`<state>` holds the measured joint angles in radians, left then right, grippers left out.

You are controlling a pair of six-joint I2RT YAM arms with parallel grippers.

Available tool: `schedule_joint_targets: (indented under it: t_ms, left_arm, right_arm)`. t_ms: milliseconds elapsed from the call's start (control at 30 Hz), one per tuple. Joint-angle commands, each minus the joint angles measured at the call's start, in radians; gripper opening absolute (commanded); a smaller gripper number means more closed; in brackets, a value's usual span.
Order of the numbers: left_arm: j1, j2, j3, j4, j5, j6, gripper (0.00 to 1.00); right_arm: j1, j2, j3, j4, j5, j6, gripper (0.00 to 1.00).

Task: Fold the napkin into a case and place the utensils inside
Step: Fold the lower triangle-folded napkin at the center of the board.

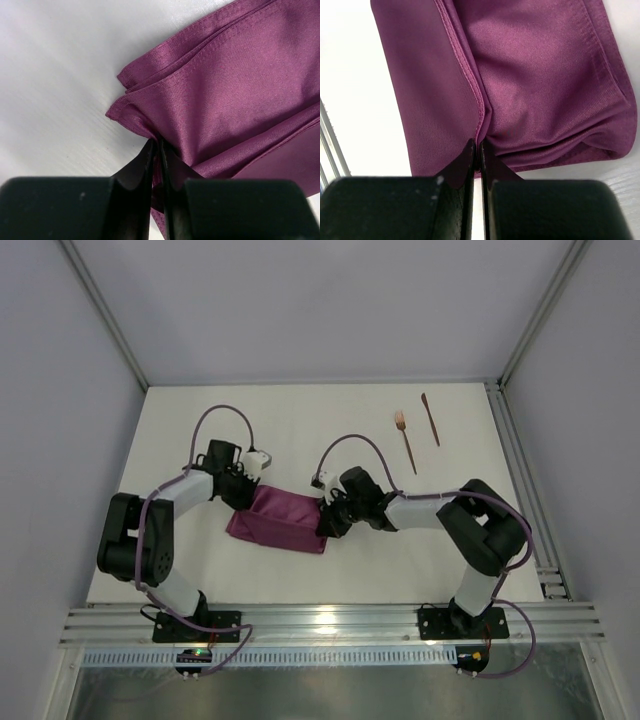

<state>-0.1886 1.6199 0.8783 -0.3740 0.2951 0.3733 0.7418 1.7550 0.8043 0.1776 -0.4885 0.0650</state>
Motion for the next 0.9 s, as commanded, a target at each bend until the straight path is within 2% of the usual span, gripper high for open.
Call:
schedule_joint_targets:
  t_ms: [0, 33, 67, 167, 267, 433, 500, 533, 633, 700, 867]
  left_arm:
    - [0.001, -0.034, -0.013, 0.020, -0.042, 0.010, 0.13]
    - [0.000, -0.037, -0.013, 0.023, -0.078, 0.007, 0.16]
    - [0.001, -0.043, -0.012, 0.026, -0.100, 0.004, 0.24]
    - [0.001, -0.081, 0.005, 0.009, -0.140, -0.001, 0.36]
    - [0.001, -0.161, 0.017, -0.008, -0.152, -0.014, 0.40]
    - [-0.017, -0.294, 0.008, -0.008, -0.189, -0.021, 0.47]
    - [-0.043, -0.317, -0.012, -0.011, -0.150, -0.001, 0.48]
    - [-0.058, -0.325, -0.024, -0.016, -0.142, 0.040, 0.47]
    - [-0.135, -0.307, -0.074, -0.040, -0.148, 0.097, 0.35]
    - [-0.158, -0.267, -0.100, -0.057, -0.125, 0.148, 0.35]
    - [-0.181, -0.245, -0.156, -0.002, -0.080, 0.220, 0.52]
  right_arm:
    - [-0.007, 0.023, 0.022, 0.028, 0.021, 0.007, 0.04]
    - [-0.007, 0.024, 0.022, 0.026, 0.022, 0.007, 0.04]
    - [-0.007, 0.026, 0.019, 0.026, 0.025, 0.010, 0.04]
    - [-0.007, 0.026, 0.009, 0.026, 0.030, 0.021, 0.04]
    - [-0.005, 0.023, 0.003, 0.028, 0.033, 0.032, 0.04]
    - [-0.005, 0.017, 0.006, 0.026, 0.031, 0.033, 0.04]
    - [-0.007, 0.014, 0.010, 0.026, 0.030, 0.033, 0.04]
    - [-0.007, 0.012, 0.010, 0.025, 0.030, 0.033, 0.04]
    - [-0.005, 0.009, 0.012, 0.023, 0.028, 0.032, 0.04]
    - [-0.005, 0.012, 0.013, 0.022, 0.027, 0.032, 0.04]
    - [-0.007, 0.020, 0.019, 0.017, 0.021, 0.030, 0.04]
